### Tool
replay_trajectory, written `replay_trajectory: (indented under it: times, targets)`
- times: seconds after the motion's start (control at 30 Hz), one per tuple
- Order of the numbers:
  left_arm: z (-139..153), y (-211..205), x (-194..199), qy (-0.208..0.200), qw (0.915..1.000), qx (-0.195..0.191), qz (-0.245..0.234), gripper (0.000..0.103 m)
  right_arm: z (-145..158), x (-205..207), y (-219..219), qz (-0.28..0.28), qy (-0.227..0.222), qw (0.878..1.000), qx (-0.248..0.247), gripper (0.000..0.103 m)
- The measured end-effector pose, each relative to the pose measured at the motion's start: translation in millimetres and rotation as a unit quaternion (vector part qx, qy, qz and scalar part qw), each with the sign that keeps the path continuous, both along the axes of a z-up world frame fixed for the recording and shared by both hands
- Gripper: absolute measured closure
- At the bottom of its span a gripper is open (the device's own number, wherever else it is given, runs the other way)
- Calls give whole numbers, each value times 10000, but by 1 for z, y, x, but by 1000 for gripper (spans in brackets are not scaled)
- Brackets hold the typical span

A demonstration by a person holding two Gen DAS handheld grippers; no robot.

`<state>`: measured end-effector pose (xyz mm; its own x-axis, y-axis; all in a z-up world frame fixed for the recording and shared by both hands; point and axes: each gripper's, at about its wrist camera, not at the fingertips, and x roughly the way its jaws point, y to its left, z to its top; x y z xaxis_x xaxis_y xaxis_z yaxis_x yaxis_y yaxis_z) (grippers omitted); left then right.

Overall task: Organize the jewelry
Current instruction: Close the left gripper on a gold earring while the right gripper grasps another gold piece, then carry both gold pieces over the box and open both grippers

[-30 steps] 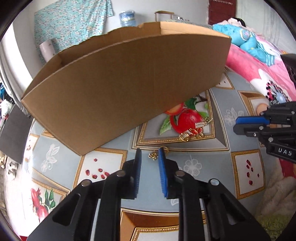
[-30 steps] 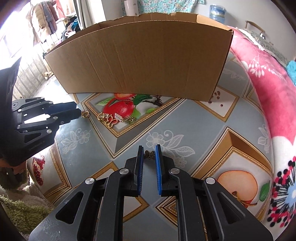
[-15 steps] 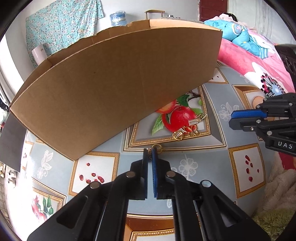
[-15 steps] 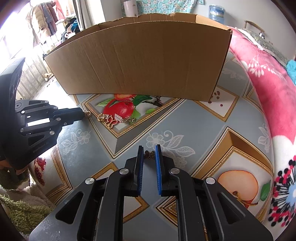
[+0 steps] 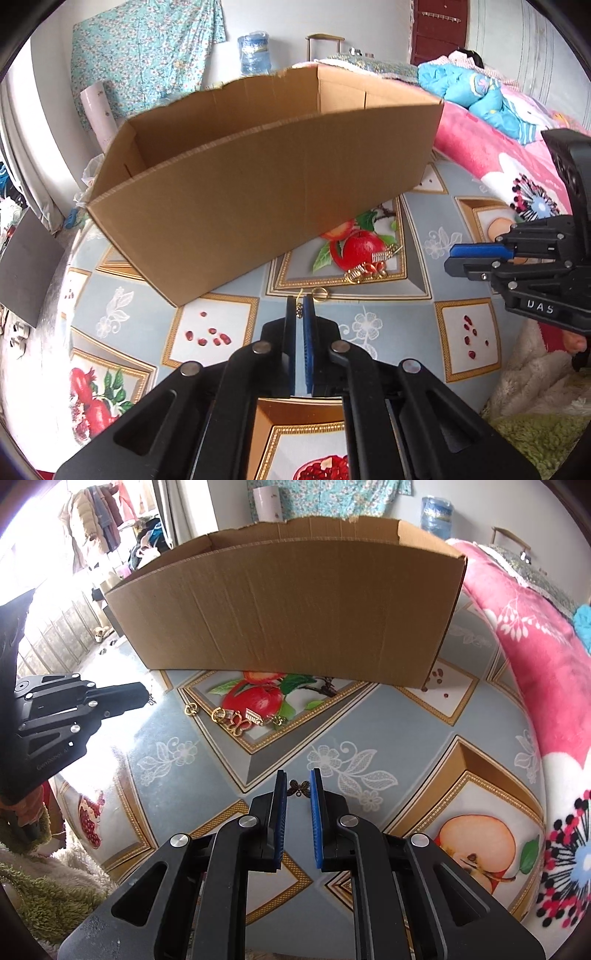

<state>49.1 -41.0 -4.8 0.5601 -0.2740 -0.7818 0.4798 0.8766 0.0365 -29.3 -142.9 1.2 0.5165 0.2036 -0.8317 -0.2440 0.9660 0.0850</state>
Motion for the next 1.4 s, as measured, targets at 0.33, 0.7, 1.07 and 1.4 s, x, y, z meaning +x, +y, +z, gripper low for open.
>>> replay_trajectory:
  times: [0.33, 0.7, 1.07, 1.4]
  targets:
    - [57, 19, -10, -503, 9969, -605, 52, 100, 44, -12, 2, 133, -613, 9980, 113, 93]
    - [127, 29, 51, -1209, 9865, -1106, -80, 100, 132, 65, 5, 919, -1563, 9791, 924, 93]
    - [60, 24, 131, 468, 9914, -1175, 320, 100, 71, 166, 10, 814, 283, 9821, 1674, 91]
    - [57, 35, 139, 407, 9906, -1175, 568, 99, 77, 159, -18, 462, 5, 9843, 1704, 89]
